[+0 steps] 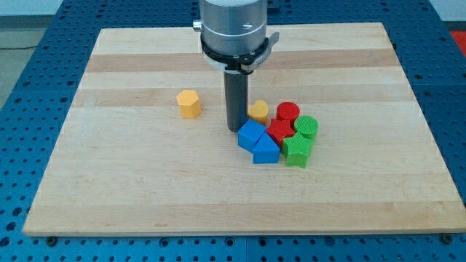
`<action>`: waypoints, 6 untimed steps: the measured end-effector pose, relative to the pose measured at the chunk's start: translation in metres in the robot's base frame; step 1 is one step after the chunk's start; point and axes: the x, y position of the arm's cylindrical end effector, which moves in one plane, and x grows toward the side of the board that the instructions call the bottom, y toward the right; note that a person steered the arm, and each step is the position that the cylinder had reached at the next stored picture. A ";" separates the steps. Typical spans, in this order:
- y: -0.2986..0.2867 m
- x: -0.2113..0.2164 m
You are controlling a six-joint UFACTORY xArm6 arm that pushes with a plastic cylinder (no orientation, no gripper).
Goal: Push the yellow hexagon towards the group of blocks
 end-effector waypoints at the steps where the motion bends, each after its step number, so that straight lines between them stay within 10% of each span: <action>1: 0.004 0.000; 6: -0.106 -0.102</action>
